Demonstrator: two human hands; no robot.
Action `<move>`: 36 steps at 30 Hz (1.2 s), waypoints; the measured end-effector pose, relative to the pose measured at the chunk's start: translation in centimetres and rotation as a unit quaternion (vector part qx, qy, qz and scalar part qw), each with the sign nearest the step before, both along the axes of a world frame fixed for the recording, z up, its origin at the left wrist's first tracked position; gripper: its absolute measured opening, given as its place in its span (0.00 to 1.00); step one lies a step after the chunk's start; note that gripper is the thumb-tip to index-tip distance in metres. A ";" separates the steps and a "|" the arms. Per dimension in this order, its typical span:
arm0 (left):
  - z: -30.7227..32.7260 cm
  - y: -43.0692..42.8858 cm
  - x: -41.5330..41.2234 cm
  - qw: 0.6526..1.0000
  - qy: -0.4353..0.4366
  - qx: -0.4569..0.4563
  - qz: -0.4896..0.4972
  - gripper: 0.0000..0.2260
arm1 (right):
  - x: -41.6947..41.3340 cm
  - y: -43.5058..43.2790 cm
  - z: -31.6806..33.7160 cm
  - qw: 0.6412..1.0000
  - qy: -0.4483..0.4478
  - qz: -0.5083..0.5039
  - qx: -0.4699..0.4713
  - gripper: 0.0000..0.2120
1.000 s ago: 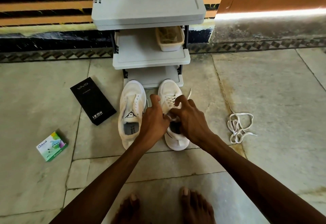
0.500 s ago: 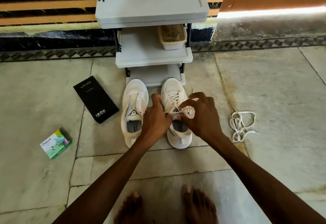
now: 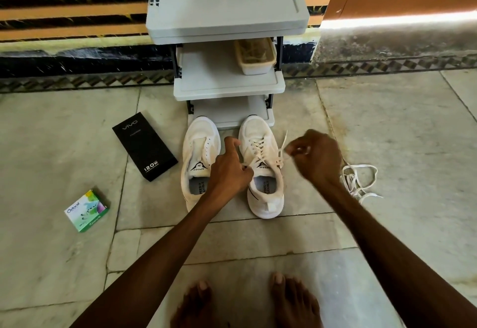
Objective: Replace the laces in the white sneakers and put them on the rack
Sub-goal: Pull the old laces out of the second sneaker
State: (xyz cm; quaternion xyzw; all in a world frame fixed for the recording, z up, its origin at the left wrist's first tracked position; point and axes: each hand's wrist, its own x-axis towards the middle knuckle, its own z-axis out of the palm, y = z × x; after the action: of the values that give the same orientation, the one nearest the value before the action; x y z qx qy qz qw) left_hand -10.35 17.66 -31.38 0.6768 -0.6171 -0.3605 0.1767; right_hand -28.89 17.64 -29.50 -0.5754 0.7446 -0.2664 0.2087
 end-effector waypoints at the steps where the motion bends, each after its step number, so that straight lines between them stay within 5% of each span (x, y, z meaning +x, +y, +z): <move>1: 0.0 0.0 0.0 1.000 0.002 0.001 0.001 0.25 | -1.5 -0.3 0.4 0.992 -0.101 -0.078 -0.020 0.09; 3: 0.0 0.3 -0.3 1.000 0.003 -0.003 -0.002 0.25 | -3.3 -0.6 0.5 0.921 -0.334 -0.196 -0.030 0.10; 6: -0.3 0.6 -0.8 0.999 -0.009 -0.032 -0.010 0.24 | -2.1 -0.4 -0.7 0.752 -0.613 -0.238 0.034 0.10; 8: -0.4 0.6 -1.0 0.999 -0.018 -0.044 -0.011 0.24 | -0.5 -0.4 -1.4 0.628 -0.743 -0.227 0.054 0.10; 9: -0.5 0.6 -1.0 0.999 -0.021 -0.044 -0.008 0.24 | 0.1 -0.4 -1.4 0.611 -0.761 -0.207 0.070 0.10; 10: -0.5 0.6 -1.0 0.999 -0.023 -0.045 -0.006 0.24 | 0.7 -0.4 -1.3 0.646 -0.739 -0.173 0.087 0.11; 11: -0.5 0.7 -1.0 0.999 -0.024 -0.044 -0.006 0.24 | 1.2 -0.5 -1.0 0.726 -0.669 -0.126 0.096 0.11; 13: -0.5 0.7 -1.1 0.999 -0.016 -0.037 -0.009 0.24 | 2.0 -0.4 -0.9 0.922 -0.381 -0.001 0.065 0.11; 14: -0.5 0.6 -1.1 0.999 -0.008 -0.033 -0.011 0.25 | 2.5 -0.3 -1.1 0.974 -0.213 0.067 0.031 0.10; 16: -0.3 0.6 -1.1 1.000 0.001 -0.028 -0.011 0.25 | 3.6 0.1 -1.4 0.988 0.010 0.153 0.000 0.08; 22: 0.1 0.7 -1.1 1.000 0.010 -0.016 0.007 0.27 | 4.4 0.9 -0.7 0.954 0.229 0.176 0.079 0.13; 29: 0.4 1.1 -1.2 1.000 0.010 -0.021 0.010 0.27 | 3.5 0.7 -1.7 0.954 0.198 0.214 0.068 0.08; 33: 0.2 1.2 -1.2 0.999 -0.003 -0.026 0.020 0.25 | 1.3 0.2 -2.4 0.991 -0.124 0.043 0.002 0.03; 36: -0.1 1.3 -1.0 0.999 -0.023 -0.033 0.036 0.27 | -1.3 0.2 -1.4 0.897 -0.413 -0.155 -0.036 0.10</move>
State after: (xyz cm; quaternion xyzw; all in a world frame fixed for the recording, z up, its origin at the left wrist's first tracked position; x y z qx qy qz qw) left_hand -11.37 19.00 -31.52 0.7005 -0.6077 -0.3177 0.1977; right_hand -30.20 17.84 -30.91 -0.2985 0.6609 -0.5356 0.4326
